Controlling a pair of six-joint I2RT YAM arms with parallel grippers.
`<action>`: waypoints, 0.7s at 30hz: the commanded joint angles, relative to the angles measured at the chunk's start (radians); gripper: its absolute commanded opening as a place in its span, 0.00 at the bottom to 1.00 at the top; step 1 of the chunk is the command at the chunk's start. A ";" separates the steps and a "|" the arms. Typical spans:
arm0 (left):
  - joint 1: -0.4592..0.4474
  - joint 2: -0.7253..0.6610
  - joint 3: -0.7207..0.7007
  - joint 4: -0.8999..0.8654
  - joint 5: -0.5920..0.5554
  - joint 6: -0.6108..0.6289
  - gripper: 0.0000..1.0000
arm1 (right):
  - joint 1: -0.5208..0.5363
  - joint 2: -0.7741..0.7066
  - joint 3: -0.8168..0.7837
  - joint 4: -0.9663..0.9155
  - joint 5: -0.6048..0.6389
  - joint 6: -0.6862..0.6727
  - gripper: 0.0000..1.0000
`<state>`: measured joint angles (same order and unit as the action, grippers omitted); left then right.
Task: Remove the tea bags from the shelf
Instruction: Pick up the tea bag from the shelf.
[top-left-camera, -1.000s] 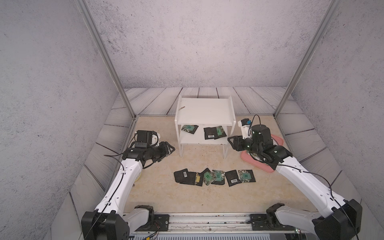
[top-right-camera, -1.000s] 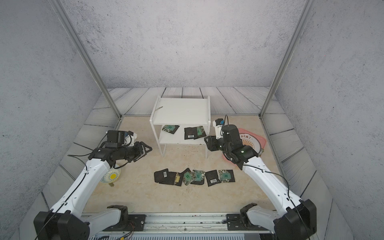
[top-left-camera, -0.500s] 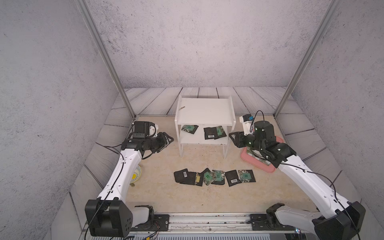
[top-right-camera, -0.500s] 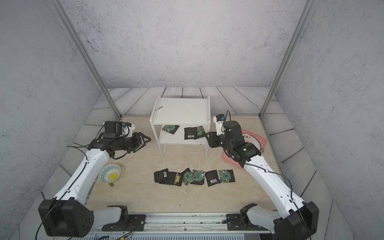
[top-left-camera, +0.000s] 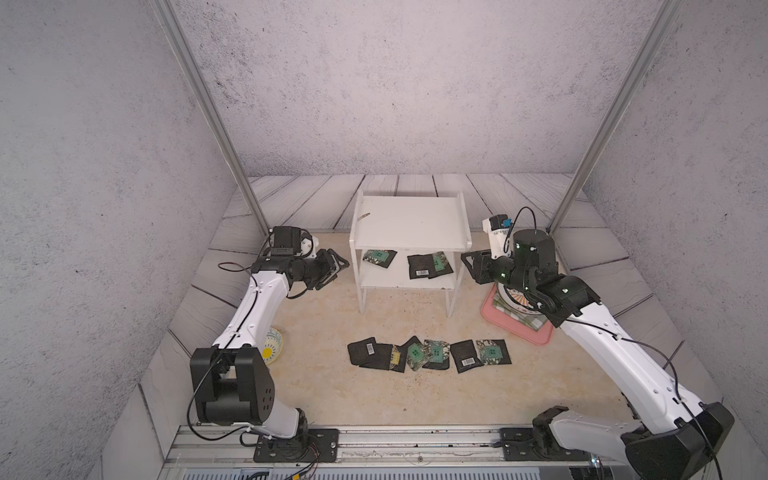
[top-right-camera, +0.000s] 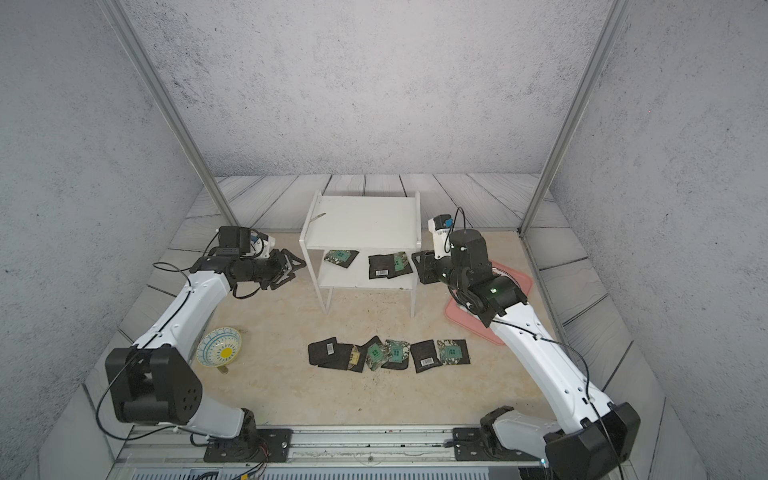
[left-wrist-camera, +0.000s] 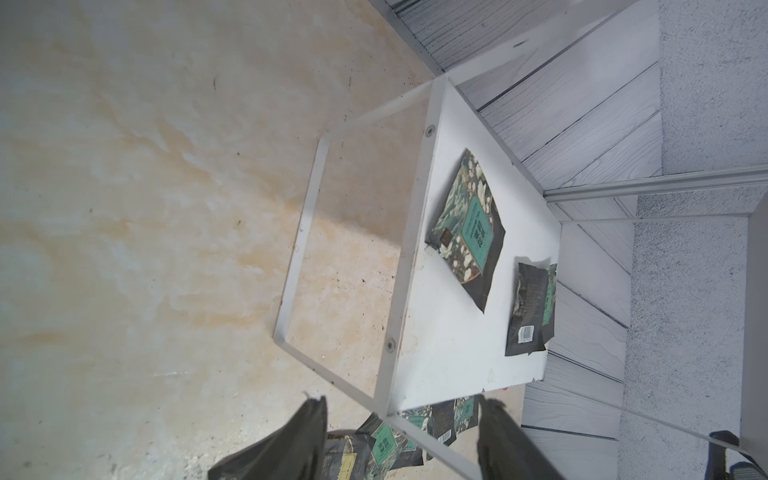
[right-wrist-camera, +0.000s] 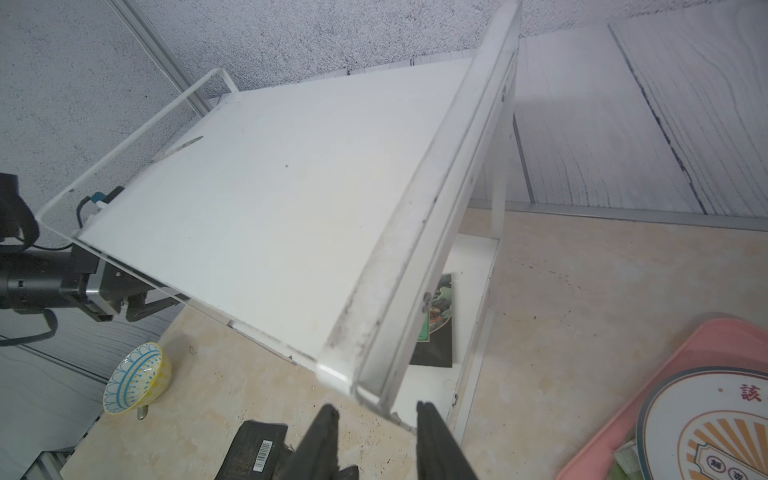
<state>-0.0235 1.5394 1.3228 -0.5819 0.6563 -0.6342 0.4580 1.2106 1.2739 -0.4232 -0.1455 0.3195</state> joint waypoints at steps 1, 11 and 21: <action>0.008 0.063 0.066 0.019 0.065 0.014 0.65 | 0.003 0.018 0.031 -0.019 0.018 -0.020 0.35; 0.001 0.304 0.234 0.044 0.209 -0.001 0.71 | 0.004 0.029 0.029 -0.017 0.017 -0.019 0.35; -0.060 0.464 0.377 0.028 0.226 0.003 0.75 | 0.003 0.025 0.009 -0.013 0.023 -0.019 0.35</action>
<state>-0.0692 1.9839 1.6588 -0.5453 0.8623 -0.6361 0.4580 1.2312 1.2854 -0.4377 -0.1364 0.3126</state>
